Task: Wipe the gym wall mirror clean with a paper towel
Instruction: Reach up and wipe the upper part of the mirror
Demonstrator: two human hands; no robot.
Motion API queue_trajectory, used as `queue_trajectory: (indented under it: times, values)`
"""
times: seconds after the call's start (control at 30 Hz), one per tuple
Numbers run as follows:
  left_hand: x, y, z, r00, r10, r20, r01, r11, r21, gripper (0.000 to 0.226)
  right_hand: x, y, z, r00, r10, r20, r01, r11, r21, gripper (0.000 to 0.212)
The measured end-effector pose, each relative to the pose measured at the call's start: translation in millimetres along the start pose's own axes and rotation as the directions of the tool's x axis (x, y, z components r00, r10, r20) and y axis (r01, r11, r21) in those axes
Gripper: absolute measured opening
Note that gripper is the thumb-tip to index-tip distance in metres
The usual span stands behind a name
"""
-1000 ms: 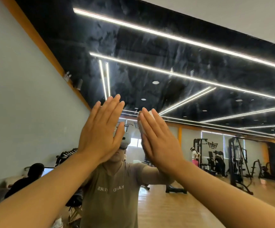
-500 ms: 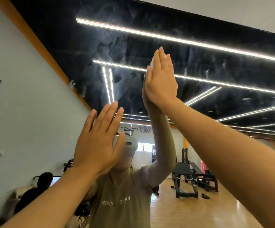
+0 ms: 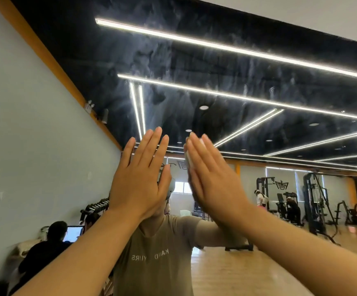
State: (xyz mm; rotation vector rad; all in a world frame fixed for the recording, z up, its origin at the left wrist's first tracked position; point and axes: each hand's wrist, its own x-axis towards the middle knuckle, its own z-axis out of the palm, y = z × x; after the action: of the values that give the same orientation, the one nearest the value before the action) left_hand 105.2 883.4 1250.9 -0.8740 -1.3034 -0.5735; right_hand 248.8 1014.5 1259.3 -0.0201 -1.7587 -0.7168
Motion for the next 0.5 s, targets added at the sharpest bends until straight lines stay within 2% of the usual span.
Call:
queue_trajectory:
  times: [0.1, 0.23, 0.3, 0.4, 0.5]
  values:
    - [-0.4, -0.2, 0.2, 1.0, -0.004, -0.005, 0.004, 1.0, -0.009, 0.061, 49.1, 11.1, -9.7, 0.996, 0.073, -0.041, -0.073, 0.997, -0.011, 0.053]
    - [-0.2, -0.3, -0.6, 1.0, -0.007, -0.006, 0.007, 1.0, -0.021, 0.06, 127.0, 25.6, -17.8, 0.947, 0.32, -0.03, -0.315, 0.943, 0.111, 0.052]
    - [-0.4, -0.3, -0.5, 1.0, -0.006, -0.012, 0.006, 1.0, -0.026, 0.06, 145.9, 27.4, -19.6, 0.923, 0.383, -0.025, -0.376, 0.915, 0.144, 0.053]
    - [-1.0, -0.9, 0.3, 1.0, -0.003, -0.026, 0.002, 0.999, -0.033, 0.06, 131.3, 11.6, -15.9, 0.919, 0.387, -0.074, -0.365, 0.906, 0.215, 0.053]
    - [-0.9, -0.3, -0.3, 1.0, -0.002, -0.029, 0.001, 0.999, -0.044, 0.06, 78.6, -15.7, -1.2, 0.939, 0.315, -0.135, -0.284, 0.936, 0.208, 0.052]
